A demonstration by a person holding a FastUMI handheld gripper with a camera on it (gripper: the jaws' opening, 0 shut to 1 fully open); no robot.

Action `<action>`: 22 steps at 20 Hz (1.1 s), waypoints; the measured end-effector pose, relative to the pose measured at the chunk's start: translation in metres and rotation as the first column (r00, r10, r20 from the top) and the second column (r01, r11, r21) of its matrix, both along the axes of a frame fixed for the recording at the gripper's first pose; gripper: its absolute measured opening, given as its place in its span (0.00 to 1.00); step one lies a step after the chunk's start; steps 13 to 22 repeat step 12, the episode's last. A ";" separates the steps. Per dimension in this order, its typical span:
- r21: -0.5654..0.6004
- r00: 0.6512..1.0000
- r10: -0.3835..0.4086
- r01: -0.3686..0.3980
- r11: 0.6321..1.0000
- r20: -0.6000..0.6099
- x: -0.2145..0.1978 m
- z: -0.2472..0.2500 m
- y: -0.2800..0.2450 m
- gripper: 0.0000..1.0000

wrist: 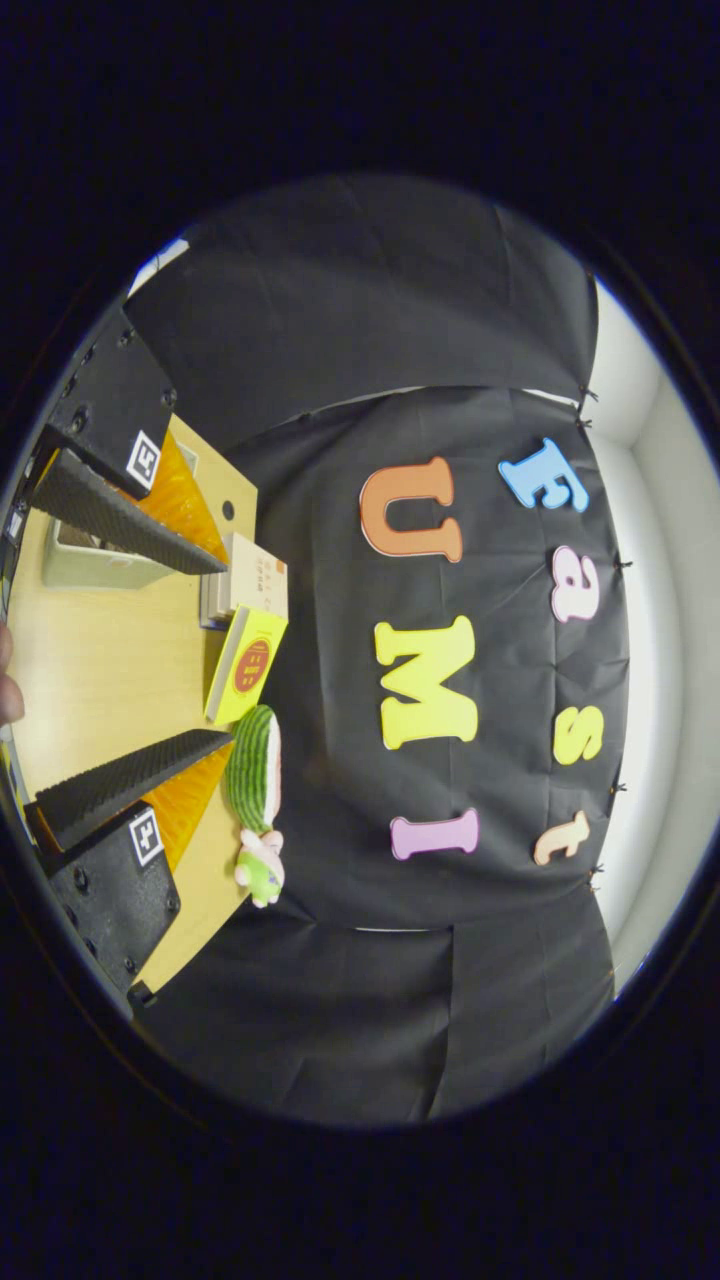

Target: Open the storage box then place both shoes into the box .Put the left shoe in first, then the right shoe, with the right side of both shoes facing outward in a uniform manner.

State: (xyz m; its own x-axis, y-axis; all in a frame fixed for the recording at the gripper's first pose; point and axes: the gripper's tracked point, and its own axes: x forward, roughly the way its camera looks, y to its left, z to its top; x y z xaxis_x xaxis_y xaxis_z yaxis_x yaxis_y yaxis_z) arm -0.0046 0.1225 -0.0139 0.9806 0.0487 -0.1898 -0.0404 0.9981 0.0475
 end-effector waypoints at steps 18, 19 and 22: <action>-0.009 1.000 0.004 -0.004 1.000 0.011 0.006 0.009 -0.007 1.00; -0.009 1.000 0.004 -0.004 1.000 0.011 0.006 0.009 -0.007 1.00; -0.009 1.000 0.004 -0.004 1.000 0.011 0.006 0.009 -0.007 1.00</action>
